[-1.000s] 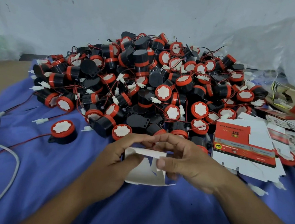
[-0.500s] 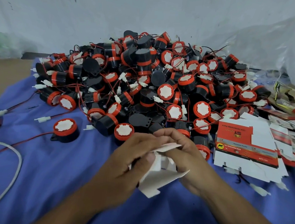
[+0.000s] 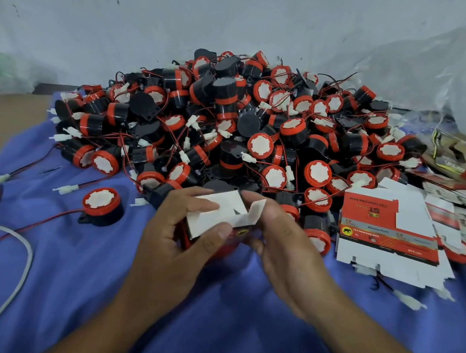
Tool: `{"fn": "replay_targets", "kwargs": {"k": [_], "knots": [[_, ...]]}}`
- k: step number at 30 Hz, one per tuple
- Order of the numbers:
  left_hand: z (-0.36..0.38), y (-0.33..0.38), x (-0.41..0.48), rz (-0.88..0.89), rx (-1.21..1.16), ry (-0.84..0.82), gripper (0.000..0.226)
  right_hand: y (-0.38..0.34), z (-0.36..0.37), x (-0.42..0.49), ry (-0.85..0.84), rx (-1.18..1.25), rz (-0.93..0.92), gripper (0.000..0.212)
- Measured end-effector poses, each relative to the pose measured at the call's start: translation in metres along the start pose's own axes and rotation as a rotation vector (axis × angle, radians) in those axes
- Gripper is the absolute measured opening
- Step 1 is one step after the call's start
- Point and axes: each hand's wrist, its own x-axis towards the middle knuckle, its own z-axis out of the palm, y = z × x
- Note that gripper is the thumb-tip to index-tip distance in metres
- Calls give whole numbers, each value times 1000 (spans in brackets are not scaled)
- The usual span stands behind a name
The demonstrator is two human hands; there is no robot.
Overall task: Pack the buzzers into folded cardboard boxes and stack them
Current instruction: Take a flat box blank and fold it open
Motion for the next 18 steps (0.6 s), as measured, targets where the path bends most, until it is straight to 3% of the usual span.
{"fn": "replay_targets", "kwargs": {"k": [5, 10, 15, 18], "knots": [[9, 7, -9, 69, 60, -64, 35, 9, 10, -7, 38, -193, -78, 47], [20, 13, -20, 159, 186, -268, 51, -3, 4, -6, 196, -140, -63, 43], [22, 14, -18, 184, 294, -249, 45, -8, -5, -7, 95, 10, 15, 54], [20, 13, -19, 147, 236, -237, 50, -11, -7, -8, 49, -8, -15, 53]]}}
